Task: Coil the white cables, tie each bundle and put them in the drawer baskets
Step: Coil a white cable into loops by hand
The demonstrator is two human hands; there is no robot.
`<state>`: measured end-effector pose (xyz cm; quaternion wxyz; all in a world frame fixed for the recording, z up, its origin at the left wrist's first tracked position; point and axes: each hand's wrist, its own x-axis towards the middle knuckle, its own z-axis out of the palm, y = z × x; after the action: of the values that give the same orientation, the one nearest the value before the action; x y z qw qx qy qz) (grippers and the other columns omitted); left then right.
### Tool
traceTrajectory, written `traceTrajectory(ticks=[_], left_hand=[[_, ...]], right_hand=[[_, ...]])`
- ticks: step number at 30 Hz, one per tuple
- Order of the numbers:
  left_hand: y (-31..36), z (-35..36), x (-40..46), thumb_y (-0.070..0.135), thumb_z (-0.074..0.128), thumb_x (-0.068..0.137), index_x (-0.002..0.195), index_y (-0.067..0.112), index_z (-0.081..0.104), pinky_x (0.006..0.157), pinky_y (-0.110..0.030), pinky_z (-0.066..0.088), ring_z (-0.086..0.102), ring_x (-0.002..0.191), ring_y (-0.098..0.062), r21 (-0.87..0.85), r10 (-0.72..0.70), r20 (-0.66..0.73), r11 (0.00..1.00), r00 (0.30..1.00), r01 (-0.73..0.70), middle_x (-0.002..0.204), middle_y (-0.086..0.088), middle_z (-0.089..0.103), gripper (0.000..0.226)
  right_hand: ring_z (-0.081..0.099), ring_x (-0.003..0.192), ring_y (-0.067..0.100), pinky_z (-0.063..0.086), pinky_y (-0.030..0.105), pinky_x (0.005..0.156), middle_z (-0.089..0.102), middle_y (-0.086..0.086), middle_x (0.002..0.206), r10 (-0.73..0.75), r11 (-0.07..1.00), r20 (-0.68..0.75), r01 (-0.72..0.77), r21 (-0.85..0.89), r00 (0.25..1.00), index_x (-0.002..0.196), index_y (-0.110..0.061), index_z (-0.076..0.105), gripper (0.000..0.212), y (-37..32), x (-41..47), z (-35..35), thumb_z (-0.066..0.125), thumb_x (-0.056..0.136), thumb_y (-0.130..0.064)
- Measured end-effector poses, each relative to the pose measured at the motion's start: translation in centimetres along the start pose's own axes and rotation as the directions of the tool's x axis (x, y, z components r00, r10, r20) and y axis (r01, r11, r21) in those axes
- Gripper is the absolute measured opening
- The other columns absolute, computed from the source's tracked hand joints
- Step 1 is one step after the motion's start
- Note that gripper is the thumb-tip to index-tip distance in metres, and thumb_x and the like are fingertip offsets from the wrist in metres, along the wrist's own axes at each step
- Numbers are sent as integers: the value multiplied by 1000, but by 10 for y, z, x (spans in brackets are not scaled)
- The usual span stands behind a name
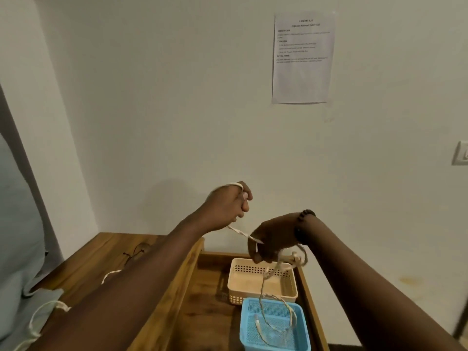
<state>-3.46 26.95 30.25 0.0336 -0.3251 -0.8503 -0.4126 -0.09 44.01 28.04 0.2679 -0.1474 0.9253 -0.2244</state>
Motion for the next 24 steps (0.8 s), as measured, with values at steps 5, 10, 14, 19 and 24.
traceTrajectory(ticks=[5, 10, 14, 19, 24], left_hand=[[-6, 20, -1, 35, 39, 103, 102, 11, 64, 77, -33, 48, 60, 84, -20, 470, -136, 290, 882, 947, -17, 88, -4, 64, 35], [-34, 9, 7, 34, 44, 100, 96, 15, 69, 83, -37, 51, 64, 91, -20, 524, -200, 190, 849, 961, 73, 94, -3, 69, 32], [-71, -4, 21, 19, 48, 93, 82, 24, 60, 60, -34, 43, 62, 66, -25, 195, -335, -232, 904, 913, 381, 74, -3, 66, 17], [-54, -5, 22, 21, 53, 96, 94, 17, 66, 61, -30, 43, 52, 64, -13, -306, -340, -381, 924, 860, 230, 76, 2, 65, 14], [-17, -16, 30, 10, 54, 92, 91, 6, 66, 43, -22, 29, 37, 52, -10, -736, -399, -388, 677, 831, -18, 66, 0, 48, 13]], right_hand=[[45, 123, 27, 32, 43, 104, 56, 6, 124, 130, 537, -696, -640, -550, 707, 111, -21, 63, 32, -4, 1, -5, 67, 86, -39], [65, 96, 28, 60, 41, 79, 54, 13, 126, -59, 990, -914, 141, -2, 402, 135, -30, 42, 61, 19, 7, -5, 51, 90, 10], [72, 88, 31, 61, 36, 63, 72, 18, 102, -80, 698, -738, 566, 438, 670, 128, -10, 52, 28, 13, -8, -4, 48, 100, -10], [72, 77, 27, 56, 30, 60, 70, 21, 93, 17, 527, -782, 660, 536, 622, 119, -5, 60, 33, 11, -5, -1, 40, 104, -27], [33, 47, 8, 28, 18, 43, 51, 2, 67, 35, 484, -665, 569, 664, 746, 115, -5, 61, 62, 24, 6, 11, 42, 93, -59]])
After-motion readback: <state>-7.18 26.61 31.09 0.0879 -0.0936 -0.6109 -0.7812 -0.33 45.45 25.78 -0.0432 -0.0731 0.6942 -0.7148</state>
